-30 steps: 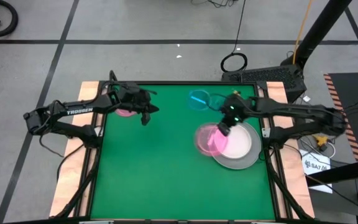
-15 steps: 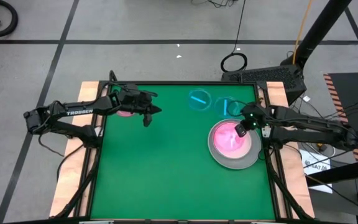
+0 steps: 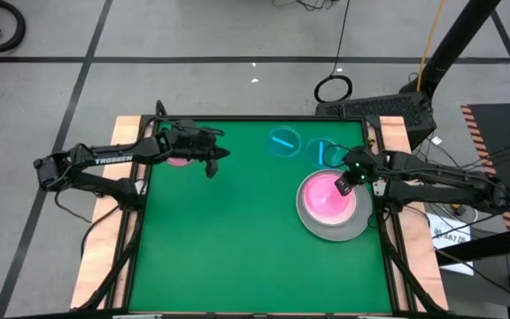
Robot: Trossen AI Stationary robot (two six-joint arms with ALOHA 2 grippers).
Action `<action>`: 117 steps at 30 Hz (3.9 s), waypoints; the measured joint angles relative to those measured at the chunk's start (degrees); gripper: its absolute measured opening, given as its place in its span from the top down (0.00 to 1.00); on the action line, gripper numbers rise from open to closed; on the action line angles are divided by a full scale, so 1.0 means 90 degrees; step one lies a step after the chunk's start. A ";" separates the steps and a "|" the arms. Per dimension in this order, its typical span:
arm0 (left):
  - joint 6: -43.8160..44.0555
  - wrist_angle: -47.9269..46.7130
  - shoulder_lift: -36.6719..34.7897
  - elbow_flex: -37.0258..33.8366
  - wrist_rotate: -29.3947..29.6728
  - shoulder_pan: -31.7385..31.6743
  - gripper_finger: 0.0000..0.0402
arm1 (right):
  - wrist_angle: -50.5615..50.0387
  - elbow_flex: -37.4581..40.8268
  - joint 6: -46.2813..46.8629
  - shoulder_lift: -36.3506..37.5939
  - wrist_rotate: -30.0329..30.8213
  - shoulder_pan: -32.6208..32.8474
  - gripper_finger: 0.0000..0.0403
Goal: Stack plastic plates
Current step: Stack the right pink plate on top of the white plate, then stack the left blue plate on top of the pink plate
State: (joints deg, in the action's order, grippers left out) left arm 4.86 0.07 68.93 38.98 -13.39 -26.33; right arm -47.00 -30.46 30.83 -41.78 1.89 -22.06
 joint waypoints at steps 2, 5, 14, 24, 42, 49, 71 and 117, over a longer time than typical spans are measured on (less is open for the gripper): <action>-0.0005 0.0067 0.0000 0.0000 0.0002 0.0000 0.99 | 0.0000 0.0000 0.0000 0.0000 -0.0002 0.0000 0.86; -0.0005 0.0127 0.0000 0.0000 0.0005 0.0000 0.99 | 0.0007 -0.0002 0.0002 0.0005 -0.0007 0.0000 0.80; 0.0108 0.0321 0.0007 0.0000 0.0574 0.0000 0.99 | 0.2044 -0.0005 -0.0151 -0.0058 -0.0012 0.0002 0.71; 0.1211 0.1420 0.0107 0.0000 0.0944 0.0094 0.99 | 0.4672 -0.0264 -0.1840 -0.0658 0.0928 -0.0377 0.74; 0.2452 0.1005 0.3455 0.2691 0.1690 0.0592 0.99 | 0.3838 -0.0707 -0.3136 -0.0561 0.0603 -0.0894 0.74; 0.2150 -0.1345 0.4894 0.4615 0.2518 0.0307 0.99 | 0.3830 -0.0707 -0.3160 -0.0367 0.0597 -0.0889 0.74; 0.2028 -0.1157 0.5672 0.5202 0.2601 -0.0144 0.69 | 0.3912 -0.0707 -0.3171 -0.0367 0.0614 -0.0889 0.74; -0.0519 -0.1371 0.0862 0.2158 0.3821 0.0357 0.62 | 0.4945 -0.1858 -0.4609 -0.3774 0.0274 0.0223 0.74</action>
State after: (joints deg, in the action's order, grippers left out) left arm 0.19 -12.27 76.68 58.40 21.00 -23.11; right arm -2.50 -47.18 -10.66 -75.75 4.35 -20.05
